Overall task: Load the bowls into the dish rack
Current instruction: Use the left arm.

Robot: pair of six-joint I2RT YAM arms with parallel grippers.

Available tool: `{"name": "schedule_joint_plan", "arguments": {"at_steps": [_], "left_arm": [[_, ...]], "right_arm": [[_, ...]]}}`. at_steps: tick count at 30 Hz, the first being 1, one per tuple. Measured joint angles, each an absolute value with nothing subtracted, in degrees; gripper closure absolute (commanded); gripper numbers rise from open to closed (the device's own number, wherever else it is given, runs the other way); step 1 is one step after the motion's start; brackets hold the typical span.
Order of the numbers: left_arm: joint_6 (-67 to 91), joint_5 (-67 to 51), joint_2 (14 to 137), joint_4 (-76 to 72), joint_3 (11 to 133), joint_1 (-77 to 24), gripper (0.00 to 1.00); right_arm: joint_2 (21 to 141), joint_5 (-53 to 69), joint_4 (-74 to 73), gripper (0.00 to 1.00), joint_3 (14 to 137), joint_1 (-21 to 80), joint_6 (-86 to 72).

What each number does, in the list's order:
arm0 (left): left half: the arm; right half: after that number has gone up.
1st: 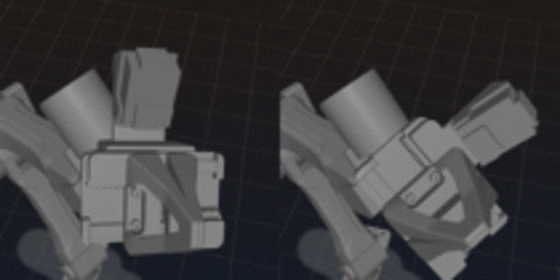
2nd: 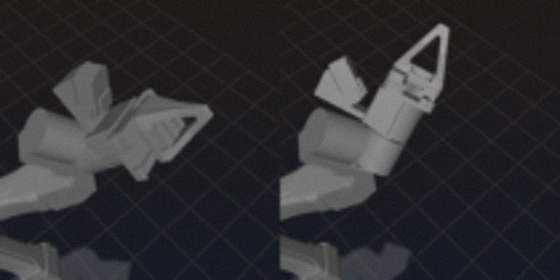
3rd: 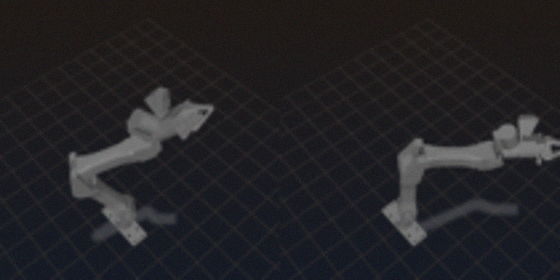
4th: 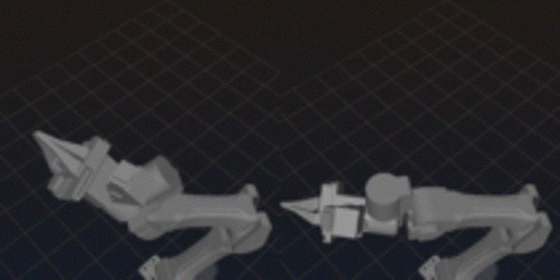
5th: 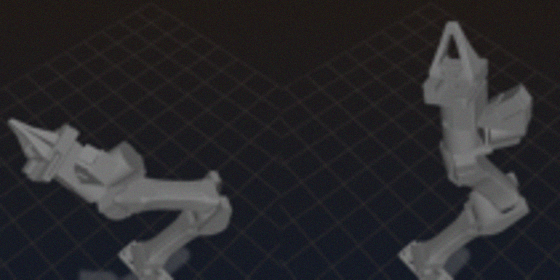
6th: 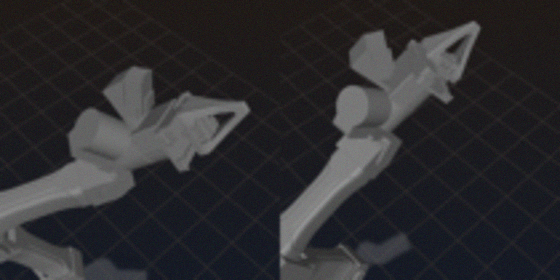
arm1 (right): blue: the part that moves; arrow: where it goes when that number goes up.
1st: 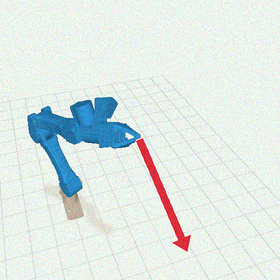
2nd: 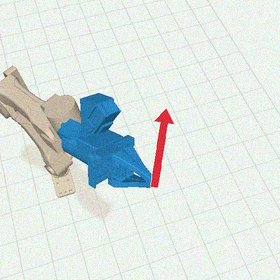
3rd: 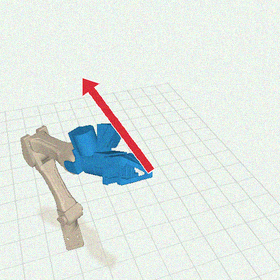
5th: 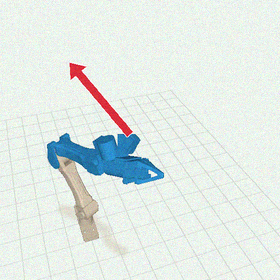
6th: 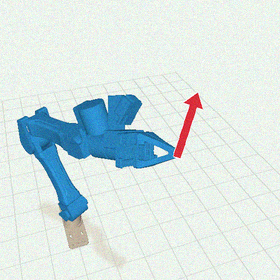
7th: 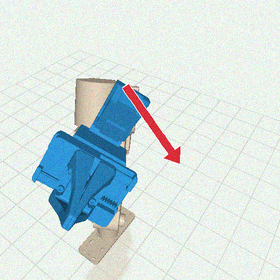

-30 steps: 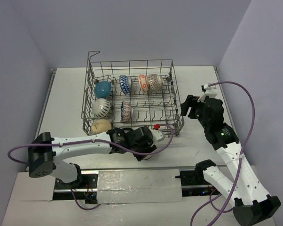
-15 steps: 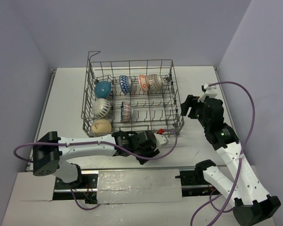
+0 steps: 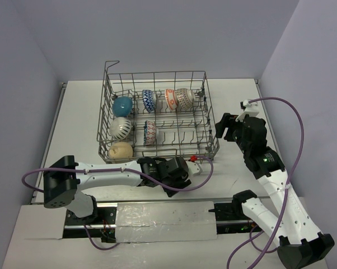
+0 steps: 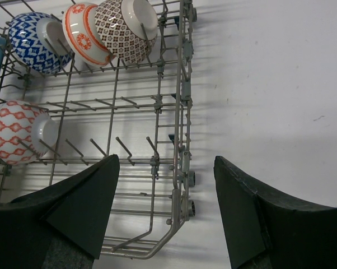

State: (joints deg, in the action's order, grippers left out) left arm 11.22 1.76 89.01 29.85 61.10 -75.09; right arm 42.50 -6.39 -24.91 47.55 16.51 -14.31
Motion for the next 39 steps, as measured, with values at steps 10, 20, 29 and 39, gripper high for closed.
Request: {"name": "schedule_joint_plan", "arguments": {"at_steps": [10, 20, 29, 39], "left_arm": [[11.6, 1.6, 89.0, 29.8, 61.1, -75.1, 0.79], [11.7, 1.8, 89.0, 29.2, 61.1, -75.2, 0.93], [12.6, 3.3, 89.0, 29.8, 62.1, -76.0, 1.00], [14.6, 6.6, 88.3, 32.1, 64.4, -76.7, 1.00]], "right_arm": [[42.3, -6.4, -24.9, 0.24, 47.5, 16.5, -14.3], [42.1, -6.4, -24.9, 0.24, 47.5, 16.5, -14.3], [42.0, -6.4, -24.9, 0.24, 47.5, 16.5, -14.3], [41.9, -6.4, -24.9, 0.24, 47.5, 16.5, -14.3]]}}
